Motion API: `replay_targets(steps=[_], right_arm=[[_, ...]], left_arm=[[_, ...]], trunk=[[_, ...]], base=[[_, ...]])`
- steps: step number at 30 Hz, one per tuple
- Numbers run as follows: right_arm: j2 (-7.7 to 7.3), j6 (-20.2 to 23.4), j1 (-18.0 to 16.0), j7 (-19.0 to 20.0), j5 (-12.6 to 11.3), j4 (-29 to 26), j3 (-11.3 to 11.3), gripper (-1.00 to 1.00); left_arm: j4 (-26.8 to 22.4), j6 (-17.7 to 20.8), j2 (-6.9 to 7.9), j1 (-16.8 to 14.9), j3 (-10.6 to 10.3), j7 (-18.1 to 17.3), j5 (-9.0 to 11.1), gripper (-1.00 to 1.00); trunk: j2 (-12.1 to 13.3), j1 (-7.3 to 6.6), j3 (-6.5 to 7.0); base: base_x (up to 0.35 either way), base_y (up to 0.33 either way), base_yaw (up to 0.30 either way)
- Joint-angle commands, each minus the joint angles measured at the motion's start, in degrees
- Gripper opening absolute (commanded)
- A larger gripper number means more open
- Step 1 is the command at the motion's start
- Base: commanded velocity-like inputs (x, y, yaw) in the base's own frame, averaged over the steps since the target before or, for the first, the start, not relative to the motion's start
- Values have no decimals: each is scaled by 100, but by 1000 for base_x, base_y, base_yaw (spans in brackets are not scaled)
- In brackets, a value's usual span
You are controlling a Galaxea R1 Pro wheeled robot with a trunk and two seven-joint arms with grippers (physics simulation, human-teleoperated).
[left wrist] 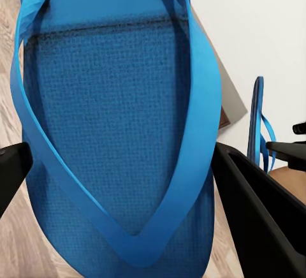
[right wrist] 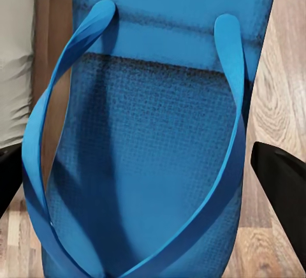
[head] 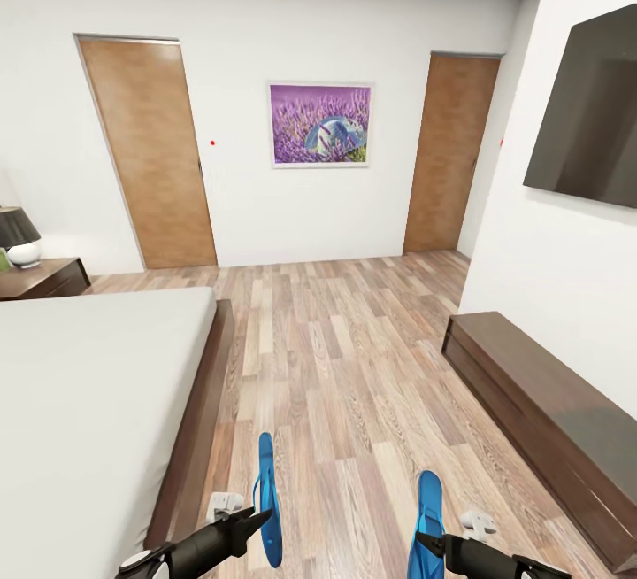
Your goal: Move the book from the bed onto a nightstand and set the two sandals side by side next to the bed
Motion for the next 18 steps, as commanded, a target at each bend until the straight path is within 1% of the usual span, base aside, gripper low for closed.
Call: replay_targets(steps=[1, 4, 12, 14, 18], right_arm=[[-4, 51, -3, 12, -59, -7, 29, -100], [-4, 51, -3, 12, -59, -7, 30, -100], [-4, 51, -3, 11, -59, -7, 30, -100], [-4, 51, -3, 11, -59, -7, 31, -100], [-4, 51, -3, 12, -59, -7, 31, -100]], left_arm=[[-6, 54, 6, -3, -29, -5, 59, -100], [-7, 54, 6, -3, -29, -5, 59, -100], [-1, 52, 6, -3, -29, -13, 59, -100], [-2, 53, 6, -3, -27, -12, 59, -100], [-4, 54, 6, -3, -25, -9, 59, -100]], trunk=[[36, -22, 10], [156, -88, 64], [156, -88, 64], [156, -88, 64], [156, -88, 64]], base=[[0, 0, 0], [0, 0, 0], [4, 0, 0], [150, 0, 0], [276, 0, 0]])
